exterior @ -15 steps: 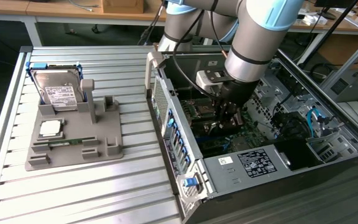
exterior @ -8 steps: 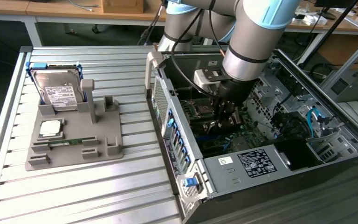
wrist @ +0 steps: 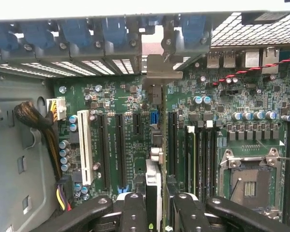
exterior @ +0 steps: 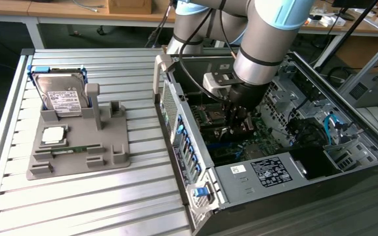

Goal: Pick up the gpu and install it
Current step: 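Insert the gpu into the slot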

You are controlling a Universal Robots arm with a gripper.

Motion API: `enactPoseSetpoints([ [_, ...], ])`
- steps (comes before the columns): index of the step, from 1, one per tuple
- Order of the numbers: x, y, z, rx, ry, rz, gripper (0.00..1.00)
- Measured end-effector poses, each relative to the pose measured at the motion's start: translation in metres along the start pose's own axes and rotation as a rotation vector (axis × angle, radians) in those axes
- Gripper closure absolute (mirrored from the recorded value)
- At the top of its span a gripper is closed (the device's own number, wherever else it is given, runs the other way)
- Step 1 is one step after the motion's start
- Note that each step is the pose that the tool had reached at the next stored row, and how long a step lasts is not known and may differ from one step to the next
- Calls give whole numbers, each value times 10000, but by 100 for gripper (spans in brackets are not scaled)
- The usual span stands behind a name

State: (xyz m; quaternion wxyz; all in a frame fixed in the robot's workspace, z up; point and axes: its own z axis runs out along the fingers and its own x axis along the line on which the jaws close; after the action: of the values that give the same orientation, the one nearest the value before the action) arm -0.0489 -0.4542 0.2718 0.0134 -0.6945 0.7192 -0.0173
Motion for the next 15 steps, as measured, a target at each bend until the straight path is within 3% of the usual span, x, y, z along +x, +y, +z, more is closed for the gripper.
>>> enactPoseSetpoints([
  [9,2,-7,-28,1,1,-1,73],
  [15,4,35,-7,0,4,45,73],
])
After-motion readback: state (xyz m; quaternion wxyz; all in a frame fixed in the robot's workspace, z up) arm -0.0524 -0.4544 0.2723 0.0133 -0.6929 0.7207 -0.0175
